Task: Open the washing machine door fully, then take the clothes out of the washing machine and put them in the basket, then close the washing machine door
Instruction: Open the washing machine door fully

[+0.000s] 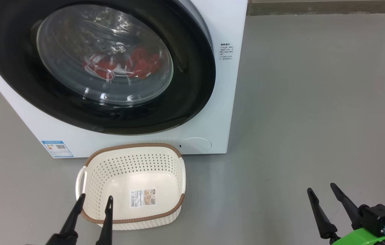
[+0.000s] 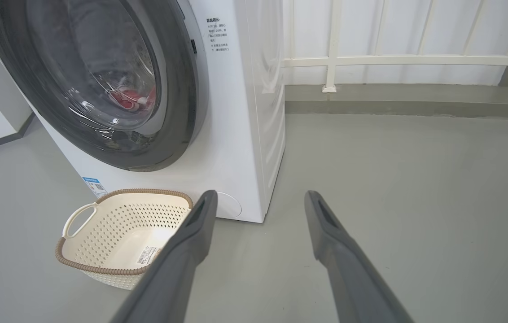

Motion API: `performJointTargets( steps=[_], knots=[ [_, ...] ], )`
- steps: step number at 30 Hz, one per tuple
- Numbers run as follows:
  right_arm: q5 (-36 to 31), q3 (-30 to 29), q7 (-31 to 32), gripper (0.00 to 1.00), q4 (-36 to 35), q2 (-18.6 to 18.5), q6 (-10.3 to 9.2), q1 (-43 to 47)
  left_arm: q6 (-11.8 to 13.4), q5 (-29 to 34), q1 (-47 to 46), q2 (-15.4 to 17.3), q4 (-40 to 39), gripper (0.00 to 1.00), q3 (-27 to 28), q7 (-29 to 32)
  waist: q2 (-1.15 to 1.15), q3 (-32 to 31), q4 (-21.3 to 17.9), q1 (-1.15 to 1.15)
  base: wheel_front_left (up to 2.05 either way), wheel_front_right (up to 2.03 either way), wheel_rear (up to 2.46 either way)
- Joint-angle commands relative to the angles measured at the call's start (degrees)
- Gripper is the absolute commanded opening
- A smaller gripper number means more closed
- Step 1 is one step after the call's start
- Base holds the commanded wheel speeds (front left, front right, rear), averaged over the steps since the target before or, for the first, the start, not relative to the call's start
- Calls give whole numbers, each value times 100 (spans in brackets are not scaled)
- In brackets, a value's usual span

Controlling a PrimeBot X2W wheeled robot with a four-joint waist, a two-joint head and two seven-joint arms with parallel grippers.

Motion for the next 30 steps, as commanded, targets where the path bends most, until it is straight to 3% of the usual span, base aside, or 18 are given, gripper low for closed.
performJointTargets(
  steps=[1, 2, 3, 5, 6, 17, 25, 30],
  knots=[
    [-24, 125, -69, 100, -157, -82, -5, -32, -2, 23, -93, 78, -129, 100, 181, -71, 0, 10, 8, 0, 0, 0, 0],
    [47, 146, -69, 100, -200, -72, -5, -64, -4, 25, -104, 77, -136, 100, 177, -71, 0, 36, 17, 0, 0, 0, 0],
    [98, 148, -69, 58, -232, -62, -5, -96, -5, 26, -112, 76, -141, 100, 177, -71, 0, 49, 21, 0, 0, 0, 0],
    [268, 145, -69, 4, -301, -20, -5, -192, -6, 24, -134, 75, -151, 100, 176, -71, 0, 89, 27, 0, 0, 0, 0],
    [388, 158, -69, 0, -339, 4, -5, -270, -7, 24, -147, 75, -158, 100, 174, -71, 0, 117, 27, 0, 0, 0, 0],
    [2308, 248, -69, 0, -534, 150, -5, -1871, -9, 1, -444, 69, -224, 100, 52, -71, 0, 514, 147, 0, 0, 0, 0],
    [3640, 368, -69, 0, 51, -45, -5, -3422, -22, -112, -861, 68, -294, 100, -198, -71, 0, 915, 468, 0, 0, 0, 0],
    [4484, 915, -1, 0, 428, -329, -5, -4284, -8, -203, -1094, 67, -359, 100, -284, -71, 0, 1173, 622, 0, 0, 0, 0]
  ],
)
